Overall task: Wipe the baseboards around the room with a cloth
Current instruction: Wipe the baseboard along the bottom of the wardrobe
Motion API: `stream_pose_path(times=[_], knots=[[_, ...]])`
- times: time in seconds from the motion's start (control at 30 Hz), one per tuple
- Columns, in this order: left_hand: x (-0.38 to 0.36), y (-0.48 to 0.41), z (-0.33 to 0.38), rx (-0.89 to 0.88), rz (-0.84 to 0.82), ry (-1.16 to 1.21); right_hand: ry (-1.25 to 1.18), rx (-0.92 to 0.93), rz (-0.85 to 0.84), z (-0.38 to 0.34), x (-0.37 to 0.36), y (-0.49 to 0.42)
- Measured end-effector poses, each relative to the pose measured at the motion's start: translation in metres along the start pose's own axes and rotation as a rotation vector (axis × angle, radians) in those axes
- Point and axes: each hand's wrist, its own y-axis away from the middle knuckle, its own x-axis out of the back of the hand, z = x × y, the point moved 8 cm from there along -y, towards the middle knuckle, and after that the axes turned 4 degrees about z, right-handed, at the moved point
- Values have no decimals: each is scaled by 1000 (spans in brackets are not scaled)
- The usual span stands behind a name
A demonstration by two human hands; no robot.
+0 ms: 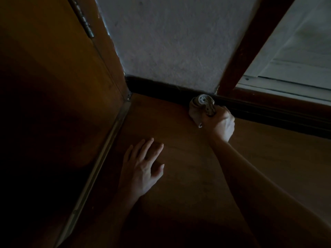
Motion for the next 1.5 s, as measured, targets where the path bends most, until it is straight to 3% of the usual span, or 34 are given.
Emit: stream_pose_path(times=[0.17, 0.33, 0.5, 0.67, 0.8, 1.03, 1.23, 1.4, 1.5], knots=[[2, 0, 2, 9, 10, 21, -3, -27, 66, 9, 7, 2], [2, 0, 2, 36, 2, 39, 12, 26, -68, -29, -26, 5], [3, -3, 2, 44, 0, 30, 22, -46, 27, -17, -19, 9], [2, -5, 4, 68, -6, 16, 8, -11, -86, -43, -43, 10], [0, -11, 12, 95, -2, -1, 38, 5, -35, -20, -17, 4], [-8, -27, 59, -59, -44, 44, 64, -110, 96, 50, 43, -9], [-13, -27, 68, -47, -80, 17, 51, -51, 7, 33, 30, -11], [-11, -28, 70, -23, -44, 7, 40, -83, 90, 50, 41, -11], [-12, -28, 72, -18, -48, -1, 45, -49, 32, 39, 30, -12]])
